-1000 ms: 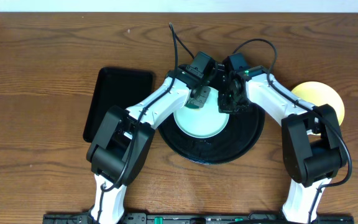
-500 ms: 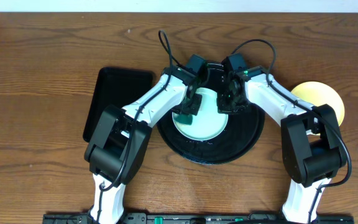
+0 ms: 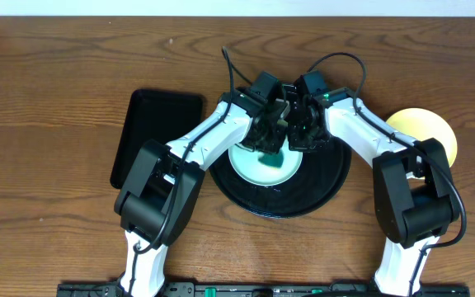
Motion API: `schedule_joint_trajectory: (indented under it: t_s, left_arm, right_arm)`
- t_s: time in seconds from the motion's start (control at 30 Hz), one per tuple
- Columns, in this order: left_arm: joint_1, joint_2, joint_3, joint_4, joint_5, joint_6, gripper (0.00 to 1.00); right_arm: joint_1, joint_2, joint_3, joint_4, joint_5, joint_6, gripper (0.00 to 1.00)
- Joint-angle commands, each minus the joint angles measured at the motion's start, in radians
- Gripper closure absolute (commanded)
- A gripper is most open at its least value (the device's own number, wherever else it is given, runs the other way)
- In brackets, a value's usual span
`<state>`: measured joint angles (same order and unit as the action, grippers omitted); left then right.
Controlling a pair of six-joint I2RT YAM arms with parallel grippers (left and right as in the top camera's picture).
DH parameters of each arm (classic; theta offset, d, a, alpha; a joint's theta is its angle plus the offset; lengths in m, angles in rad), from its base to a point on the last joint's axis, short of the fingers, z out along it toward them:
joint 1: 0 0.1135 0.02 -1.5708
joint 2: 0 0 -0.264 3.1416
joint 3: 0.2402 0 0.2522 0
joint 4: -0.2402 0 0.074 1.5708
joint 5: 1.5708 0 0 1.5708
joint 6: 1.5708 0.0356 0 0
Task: Clean dirty plates on tray and stack at the side
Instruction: 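Scrub the mint plate with the sponge while right gripper holds it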
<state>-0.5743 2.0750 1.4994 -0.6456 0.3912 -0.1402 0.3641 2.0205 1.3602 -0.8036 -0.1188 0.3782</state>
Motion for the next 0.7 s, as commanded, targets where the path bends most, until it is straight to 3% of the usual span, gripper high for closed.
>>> schedule_joint_trajectory:
  t_s: [0.0,0.33,0.57,0.67]
  left_arm:
    - [0.002,0.02,-0.006,0.057,-0.13,0.02,0.92]
    - [0.002,0.021,-0.006,0.095,-0.642,0.019,0.92]
    - [0.002,0.021,-0.006,0.094,-0.674,-0.016,0.93]
    - [0.002,0.021,-0.006,0.09,-0.533,-0.015,0.92]
  right_arm:
    - [0.011,0.041,-0.013,-0.012,0.013,0.009,0.99]
    - [0.011,0.041,-0.013,-0.012,0.013,0.009,0.99]
    - [0.011,0.041,-0.013,-0.012,0.013,0.009,0.99]
    - [0.011,0.041,-0.013,-0.012,0.013,0.009,0.99]
